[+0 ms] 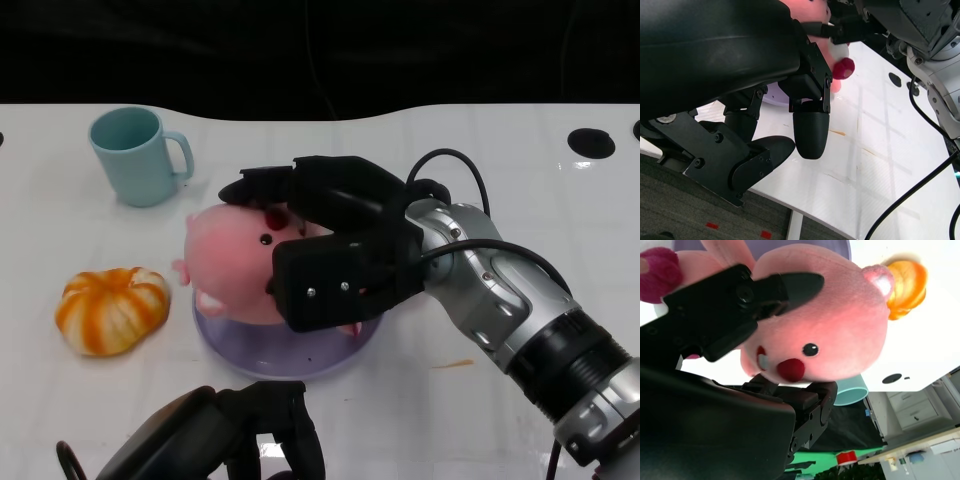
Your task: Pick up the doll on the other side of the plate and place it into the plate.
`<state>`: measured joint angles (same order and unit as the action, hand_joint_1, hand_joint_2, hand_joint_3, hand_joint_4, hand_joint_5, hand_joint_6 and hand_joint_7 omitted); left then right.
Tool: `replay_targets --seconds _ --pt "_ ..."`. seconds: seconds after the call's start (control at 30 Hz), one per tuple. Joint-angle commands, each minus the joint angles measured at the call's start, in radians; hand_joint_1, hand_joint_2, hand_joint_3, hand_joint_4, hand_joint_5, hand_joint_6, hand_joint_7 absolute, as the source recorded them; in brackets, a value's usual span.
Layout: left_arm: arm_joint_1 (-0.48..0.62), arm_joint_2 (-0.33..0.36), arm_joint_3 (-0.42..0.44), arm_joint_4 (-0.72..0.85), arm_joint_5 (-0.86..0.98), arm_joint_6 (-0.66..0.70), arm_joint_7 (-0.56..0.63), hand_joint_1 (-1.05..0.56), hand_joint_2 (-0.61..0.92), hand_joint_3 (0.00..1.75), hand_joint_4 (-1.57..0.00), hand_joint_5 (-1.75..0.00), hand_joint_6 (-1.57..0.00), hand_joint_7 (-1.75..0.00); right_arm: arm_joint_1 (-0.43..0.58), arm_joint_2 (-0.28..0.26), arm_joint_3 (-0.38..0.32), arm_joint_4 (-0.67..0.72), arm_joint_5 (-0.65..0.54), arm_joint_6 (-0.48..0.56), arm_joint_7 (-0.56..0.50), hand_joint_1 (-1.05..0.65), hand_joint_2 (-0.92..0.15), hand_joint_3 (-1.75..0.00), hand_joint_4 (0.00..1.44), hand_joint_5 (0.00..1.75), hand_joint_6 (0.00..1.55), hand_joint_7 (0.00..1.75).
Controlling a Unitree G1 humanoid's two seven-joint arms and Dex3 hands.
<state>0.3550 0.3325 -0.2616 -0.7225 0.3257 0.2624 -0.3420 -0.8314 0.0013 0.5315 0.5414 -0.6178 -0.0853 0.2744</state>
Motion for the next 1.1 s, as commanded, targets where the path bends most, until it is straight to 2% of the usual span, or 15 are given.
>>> replay_targets --seconds 0.03,0.37,0.5,0.63,0.73,0.83,0.9,0.97,1.1 --pt "-0.004 0.005 0.006 0.011 0.005 -0.015 0.010 -0.16 0.50 1.19 -0.69 -1.71 -0.64 -1.48 -0.016 -0.030 0.013 -0.029 -0.012 0.023 0.047 -0.83 -0.92 -0.24 0.00 0.32 0.13 0.09" --pt "-0.002 0.009 0.008 0.016 0.007 -0.018 0.007 -0.16 0.50 1.20 -0.69 -1.71 -0.64 -1.49 0.005 -0.054 0.004 -0.118 -0.008 0.067 0.099 -0.95 -0.92 -0.29 0.00 0.20 0.05 0.03" --pt "-0.003 0.010 0.012 0.013 0.000 -0.015 0.003 -0.15 0.50 1.20 -0.68 -1.72 -0.63 -1.48 0.036 -0.102 -0.025 -0.221 0.024 0.060 0.142 -0.96 -0.92 -0.32 0.00 0.18 0.04 0.02" --pt "-0.008 0.011 0.016 0.026 0.000 -0.024 0.005 -0.16 0.50 1.19 -0.69 -1.72 -0.64 -1.48 0.079 -0.143 -0.052 -0.281 0.061 0.019 0.137 -0.94 -0.92 -0.32 0.01 0.21 0.06 0.03" --pt "-0.010 0.011 0.018 0.024 0.001 -0.021 0.004 -0.16 0.51 1.18 -0.69 -1.71 -0.64 -1.48 0.115 -0.168 -0.074 -0.322 0.083 -0.002 0.135 -0.89 -0.92 -0.31 0.03 0.26 0.09 0.05" --pt "-0.011 0.011 0.021 0.022 -0.003 -0.017 0.002 -0.16 0.51 1.17 -0.69 -1.71 -0.64 -1.48 0.160 -0.192 -0.102 -0.373 0.110 -0.013 0.135 -0.83 -0.92 -0.29 0.04 0.40 0.15 0.07" --pt "-0.012 0.012 0.024 0.025 -0.007 -0.020 0.001 -0.15 0.52 1.17 -0.68 -1.71 -0.64 -1.48 0.185 -0.205 -0.117 -0.400 0.124 -0.015 0.137 -0.78 -0.92 -0.27 0.04 0.56 0.20 0.08" --pt "-0.012 0.014 0.026 0.028 -0.006 -0.025 0.000 -0.15 0.52 1.17 -0.68 -1.71 -0.64 -1.48 0.218 -0.220 -0.134 -0.434 0.137 -0.010 0.137 -0.77 -0.92 -0.27 0.04 0.60 0.21 0.08" --pt "-0.012 0.017 0.033 0.038 -0.009 -0.039 0.003 -0.16 0.52 1.16 -0.68 -1.71 -0.65 -1.46 0.332 -0.261 -0.196 -0.520 0.182 -0.034 0.111 -0.66 -0.92 -0.23 0.25 0.74 0.40 0.17"
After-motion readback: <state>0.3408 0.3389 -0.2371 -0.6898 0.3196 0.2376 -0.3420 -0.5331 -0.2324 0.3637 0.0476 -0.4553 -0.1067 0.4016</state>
